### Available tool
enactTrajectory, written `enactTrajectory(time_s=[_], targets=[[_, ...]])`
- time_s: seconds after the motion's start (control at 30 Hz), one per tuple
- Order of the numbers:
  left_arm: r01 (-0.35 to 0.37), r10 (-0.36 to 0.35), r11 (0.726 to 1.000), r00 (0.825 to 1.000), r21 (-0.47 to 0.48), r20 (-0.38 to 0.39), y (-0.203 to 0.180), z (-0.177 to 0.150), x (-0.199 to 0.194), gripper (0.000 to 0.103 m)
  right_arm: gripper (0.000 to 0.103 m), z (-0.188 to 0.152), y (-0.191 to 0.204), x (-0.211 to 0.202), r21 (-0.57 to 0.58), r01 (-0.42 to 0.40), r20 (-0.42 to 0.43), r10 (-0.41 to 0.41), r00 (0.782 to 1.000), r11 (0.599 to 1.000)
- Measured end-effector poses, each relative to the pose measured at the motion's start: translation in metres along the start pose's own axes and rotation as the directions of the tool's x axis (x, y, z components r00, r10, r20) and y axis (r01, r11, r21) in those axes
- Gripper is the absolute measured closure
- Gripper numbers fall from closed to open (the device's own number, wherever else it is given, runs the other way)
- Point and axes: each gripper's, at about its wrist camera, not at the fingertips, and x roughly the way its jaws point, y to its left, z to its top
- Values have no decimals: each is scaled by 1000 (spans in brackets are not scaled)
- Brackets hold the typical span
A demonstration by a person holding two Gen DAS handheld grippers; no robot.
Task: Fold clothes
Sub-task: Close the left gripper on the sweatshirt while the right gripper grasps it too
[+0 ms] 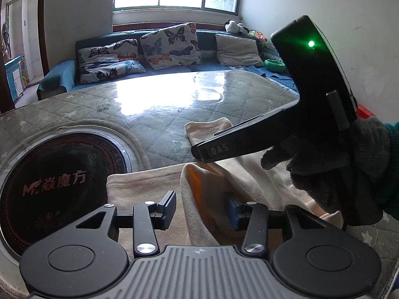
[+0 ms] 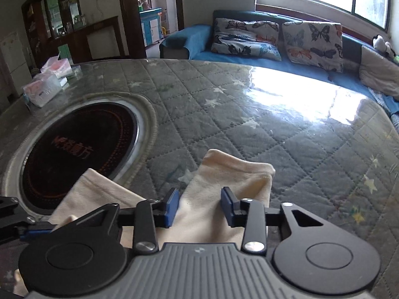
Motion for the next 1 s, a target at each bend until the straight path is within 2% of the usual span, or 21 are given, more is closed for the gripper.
enactTrajectory(time_s=[0.07, 0.1, 0.17, 0.27, 0.37, 0.7, 1.0], targets=[[4, -4, 1000, 1000, 3, 0, 0, 0, 1, 59, 78, 0, 1, 1, -14, 10, -4, -10, 1000, 1000], [7, -7, 1000, 1000, 5, 0, 1, 0, 2, 63, 79, 0, 1, 1, -20, 14, -7, -14, 1000, 1000], [15, -15, 1000, 1000, 5, 1, 1, 0, 1, 81, 92, -1, 0, 1, -25, 20, -8, -20, 1000, 999], [13, -13, 1000, 1000, 3, 19, 0, -1, -3, 90, 95, -2, -3, -2, -20, 26, 2, -25, 1000, 999], [-1, 1, 1000, 999, -4, 46, 2, 0, -13, 95, 96, -6, -7, -11, -17, 31, 38, -30, 999, 999], [-74, 79, 996, 989, -50, 127, 16, -8, -57, 100, 97, -27, -39, -97, 40, 101, 194, -107, 975, 994], [-85, 89, 996, 988, -34, 128, 12, -8, -67, 96, 97, -85, -70, -196, 118, 240, 283, -264, 922, 964]])
